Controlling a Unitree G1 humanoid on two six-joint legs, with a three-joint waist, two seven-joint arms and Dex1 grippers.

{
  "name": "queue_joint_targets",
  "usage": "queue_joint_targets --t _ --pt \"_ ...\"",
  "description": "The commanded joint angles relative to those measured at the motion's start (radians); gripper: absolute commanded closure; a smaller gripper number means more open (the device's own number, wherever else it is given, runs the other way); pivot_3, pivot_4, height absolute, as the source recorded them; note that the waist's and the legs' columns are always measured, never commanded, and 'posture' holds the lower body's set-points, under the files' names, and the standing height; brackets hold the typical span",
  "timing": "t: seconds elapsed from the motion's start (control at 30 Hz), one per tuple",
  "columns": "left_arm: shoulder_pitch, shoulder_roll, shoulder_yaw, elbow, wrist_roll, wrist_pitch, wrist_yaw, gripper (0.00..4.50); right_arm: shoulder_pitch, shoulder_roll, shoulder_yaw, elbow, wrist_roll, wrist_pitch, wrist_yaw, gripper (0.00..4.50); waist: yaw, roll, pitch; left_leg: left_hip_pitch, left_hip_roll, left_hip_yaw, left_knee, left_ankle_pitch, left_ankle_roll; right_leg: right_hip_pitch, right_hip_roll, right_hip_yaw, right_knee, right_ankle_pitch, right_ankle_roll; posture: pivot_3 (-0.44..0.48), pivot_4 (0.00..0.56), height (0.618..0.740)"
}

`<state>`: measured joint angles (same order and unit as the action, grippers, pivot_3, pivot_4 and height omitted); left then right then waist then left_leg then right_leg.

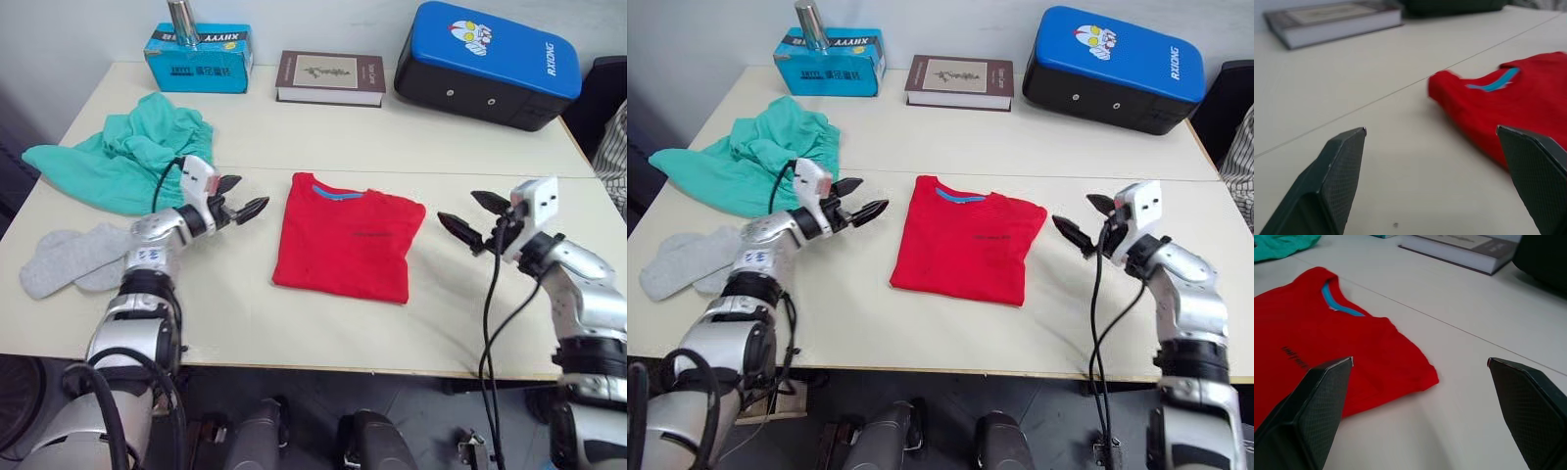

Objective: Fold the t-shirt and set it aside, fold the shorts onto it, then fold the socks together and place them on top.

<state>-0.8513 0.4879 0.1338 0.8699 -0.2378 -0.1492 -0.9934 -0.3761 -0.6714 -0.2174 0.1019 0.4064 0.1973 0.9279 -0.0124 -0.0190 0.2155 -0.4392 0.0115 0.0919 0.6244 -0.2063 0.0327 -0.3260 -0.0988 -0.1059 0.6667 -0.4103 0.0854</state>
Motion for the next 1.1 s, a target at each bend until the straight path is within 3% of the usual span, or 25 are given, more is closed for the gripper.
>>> queue_joint_targets --t 0.03,0.17,0.3,0.37,0.47,0.67,0.77,0.83,0.87,1.1 --pt "0.129 0.046 -0.056 -0.275 -0.046 -0.024 -0.207 0.03 0.102 -0.043 0.085 -0.221 0.005 -0.039 0.12 0.0 0.0 0.0 0.0 0.001 0.0 0.0 0.0 0.0 0.0 0.001 0.0 0.0 -0.001 0.0 0.0 0.0 0.15 0.74" --pt "0.276 0.078 -0.129 -0.49 -0.026 -0.052 -0.281 0.03 0.186 -0.04 0.181 -0.335 -0.041 -0.085 0.154 0.0 0.001 0.0 0.0 0.002 0.001 0.0 0.0 0.0 0.0 0.003 0.0 0.001 -0.003 0.0 -0.001 0.0 0.15 0.74" --pt "0.305 0.049 -0.182 -0.524 0.071 -0.129 -0.183 0.03 0.205 -0.033 0.25 -0.291 -0.173 -0.187 0.112 0.0 0.015 0.0 0.0 0.002 0.0 0.0 0.001 0.001 0.001 0.004 -0.001 0.001 -0.005 0.001 -0.002 0.0 0.15 0.74" --pt "0.291 0.023 -0.213 -0.493 0.145 -0.191 -0.112 0.03 0.194 -0.038 0.294 -0.192 -0.304 -0.336 0.067 0.0 0.018 0.0 -0.001 0.002 0.0 0.0 0.002 0.001 0.002 0.004 -0.001 0.001 -0.005 0.001 -0.002 0.0 0.15 0.74" --pt "0.252 -0.003 -0.256 -0.428 0.223 -0.244 -0.049 0.64 0.165 -0.018 0.304 -0.072 -0.384 -0.46 -0.005 0.61 0.021 0.0 -0.001 0.001 -0.001 0.0 0.003 0.001 0.002 0.004 -0.002 0.001 -0.004 0.001 -0.001 0.0 0.15 0.74" --pt "0.168 -0.033 -0.325 -0.268 0.307 -0.336 -0.002 2.56 0.134 -0.011 0.331 0.018 -0.424 -0.559 -0.032 2.71 0.011 -0.001 -0.001 0.002 0.0 0.0 0.003 0.002 0.002 0.004 0.0 0.0 -0.001 0.001 -0.001 0.0 0.15 0.74" --pt "0.153 -0.032 -0.34 -0.231 0.301 -0.341 -0.024 3.55 0.134 -0.01 0.333 0.023 -0.419 -0.568 -0.035 3.79 0.011 -0.001 -0.001 0.003 0.0 0.0 0.004 0.002 0.002 0.005 0.0 0.0 -0.001 0.001 -0.001 0.0 0.15 0.74" --pt "0.19 -0.008 -0.341 -0.28 0.243 -0.294 -0.109 4.2 0.159 -0.022 0.328 -0.003 -0.396 -0.567 -0.017 4.5 0.01 -0.001 -0.001 0.003 0.0 0.0 0.004 0.002 0.002 0.005 -0.001 0.0 -0.001 0.001 -0.001 0.0 0.15 0.74" --pt "0.212 0.004 -0.339 -0.313 0.213 -0.27 -0.148 4.48 0.174 -0.029 0.325 -0.018 -0.385 -0.567 -0.007 4.5 0.01 -0.001 -0.001 0.003 0.0 0.0 0.004 0.002 0.002 0.005 -0.001 0.0 -0.001 0.001 -0.001 0.0 0.15 0.74" --pt "0.439 0.142 -0.309 -0.684 0.063 -0.104 -0.259 4.48 0.34 -0.1 0.276 -0.199 -0.293 -0.509 0.033 4.5 0.009 0.0 -0.002 0.004 0.001 -0.001 0.001 0.001 0.0 0.005 0.0 0.0 -0.001 0.001 -0.002 0.0 0.15 0.74"
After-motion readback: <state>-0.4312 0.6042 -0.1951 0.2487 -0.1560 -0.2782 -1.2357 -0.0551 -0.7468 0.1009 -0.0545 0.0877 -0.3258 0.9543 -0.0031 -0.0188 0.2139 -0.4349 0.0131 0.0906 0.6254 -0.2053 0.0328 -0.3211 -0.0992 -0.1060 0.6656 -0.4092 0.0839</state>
